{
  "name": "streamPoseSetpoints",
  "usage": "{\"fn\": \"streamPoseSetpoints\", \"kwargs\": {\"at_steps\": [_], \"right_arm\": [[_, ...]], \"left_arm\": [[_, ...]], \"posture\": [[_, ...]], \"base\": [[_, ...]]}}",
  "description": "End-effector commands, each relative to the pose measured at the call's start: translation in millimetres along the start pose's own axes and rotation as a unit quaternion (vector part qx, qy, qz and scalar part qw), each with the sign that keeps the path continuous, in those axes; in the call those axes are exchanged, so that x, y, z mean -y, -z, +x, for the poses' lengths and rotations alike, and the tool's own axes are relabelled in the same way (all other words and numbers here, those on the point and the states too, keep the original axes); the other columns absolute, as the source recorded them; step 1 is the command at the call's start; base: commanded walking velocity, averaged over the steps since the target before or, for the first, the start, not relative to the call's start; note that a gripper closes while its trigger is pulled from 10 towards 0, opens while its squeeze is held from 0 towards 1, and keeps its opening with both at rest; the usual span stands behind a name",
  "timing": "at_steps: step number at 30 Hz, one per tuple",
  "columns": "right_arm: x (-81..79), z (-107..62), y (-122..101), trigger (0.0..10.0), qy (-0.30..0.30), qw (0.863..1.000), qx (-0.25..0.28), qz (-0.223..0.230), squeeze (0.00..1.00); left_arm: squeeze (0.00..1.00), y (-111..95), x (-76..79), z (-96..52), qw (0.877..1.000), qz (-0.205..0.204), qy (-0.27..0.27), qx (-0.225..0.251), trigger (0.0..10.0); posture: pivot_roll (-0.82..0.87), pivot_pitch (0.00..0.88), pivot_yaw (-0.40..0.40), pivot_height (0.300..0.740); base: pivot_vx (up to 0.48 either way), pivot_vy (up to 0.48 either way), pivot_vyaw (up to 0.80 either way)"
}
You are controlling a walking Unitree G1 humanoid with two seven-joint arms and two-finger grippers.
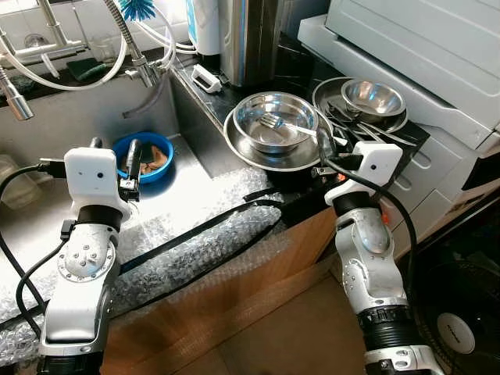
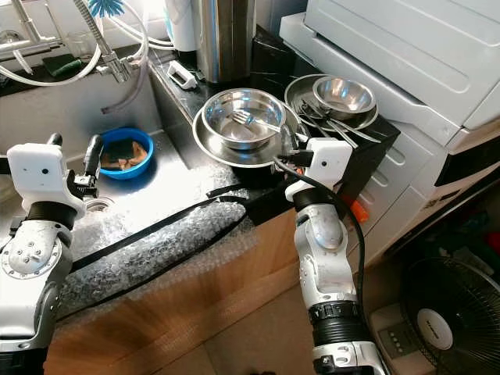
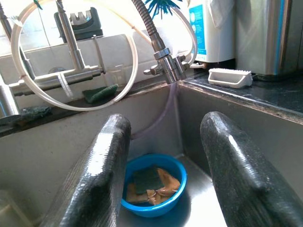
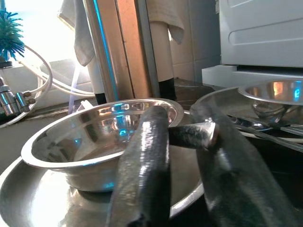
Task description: Kitchen organization
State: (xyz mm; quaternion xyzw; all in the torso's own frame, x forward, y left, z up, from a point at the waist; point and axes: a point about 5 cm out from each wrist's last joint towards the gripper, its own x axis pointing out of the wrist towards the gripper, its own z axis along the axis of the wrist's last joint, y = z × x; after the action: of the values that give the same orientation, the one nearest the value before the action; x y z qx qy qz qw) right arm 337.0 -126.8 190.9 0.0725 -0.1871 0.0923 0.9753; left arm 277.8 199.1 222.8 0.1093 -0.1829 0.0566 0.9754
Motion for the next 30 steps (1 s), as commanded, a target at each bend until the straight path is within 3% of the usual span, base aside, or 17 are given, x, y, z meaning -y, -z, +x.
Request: {"fn": "streamPoseSetpoints", "kwargs": {"at_steps": [1, 17, 18, 19, 20, 27, 29, 30], "right_arm": [[-0.6, 1.8, -1.3, 0.0, -0.001, 1.000, 0.005, 0.002, 0.00], [-7.8, 9.3, -17.8, 0.0, -0.010, 0.998, 0.051, 0.026, 0.00], [-9.1, 10.0, -19.8, 2.6, -0.012, 0.998, 0.056, 0.030, 0.00], [-9.9, 10.4, -21.1, 2.6, -0.013, 0.998, 0.059, 0.033, 0.00], [-11.2, 10.9, -23.3, 10.0, -0.015, 0.997, 0.064, 0.036, 0.00], [-20.0, 14.1, -38.5, 10.0, -0.037, 0.992, 0.096, 0.069, 0.00], [-26.8, 15.4, -56.2, 10.0, -0.067, 0.980, 0.132, 0.131, 0.00], [-28.0, 15.4, -57.0, 10.0, -0.074, 0.979, 0.132, 0.139, 0.00]], "left_arm": [[0.00, 0.8, 3.8, 0.3, 1.000, 0.007, 0.009, -0.005, 10.0], [0.00, -6.6, 0.3, 5.0, 1.000, 0.008, -0.001, 0.012, 10.0], [0.00, -7.8, -0.3, 5.5, 1.000, 0.008, -0.003, 0.014, 10.0], [0.00, -8.5, -0.7, 5.8, 1.000, 0.008, -0.004, 0.016, 10.0], [0.00, -9.6, -1.2, 6.2, 1.000, 0.010, -0.005, 0.019, 10.0], [0.00, -14.0, -0.4, 7.3, 0.999, 0.023, -0.008, 0.032, 10.0], [0.00, -17.7, -2.0, 9.1, 0.999, 0.015, -0.016, 0.039, 10.0], [0.00, -18.1, -2.1, 9.4, 0.999, 0.015, -0.016, 0.039, 10.0]], "posture": [[0.08, 0.119, -0.030, 0.740], [0.09, 0.106, -0.027, 0.740], [0.09, 0.102, -0.027, 0.740], [0.09, 0.102, -0.027, 0.740], [0.09, 0.102, -0.027, 0.740], [0.09, 0.101, -0.028, 0.740], [0.08, 0.108, -0.029, 0.740], [0.08, 0.108, -0.029, 0.740]], "base": [[0.000, 0.000, 0.00], [0.000, 0.000, 0.00], [0.000, 0.000, 0.00], [0.000, 0.000, 0.00], [0.000, 0.000, 0.00], [0.000, 0.000, 0.00], [0.000, 0.000, 0.00], [0.000, 0.000, 0.00]]}}
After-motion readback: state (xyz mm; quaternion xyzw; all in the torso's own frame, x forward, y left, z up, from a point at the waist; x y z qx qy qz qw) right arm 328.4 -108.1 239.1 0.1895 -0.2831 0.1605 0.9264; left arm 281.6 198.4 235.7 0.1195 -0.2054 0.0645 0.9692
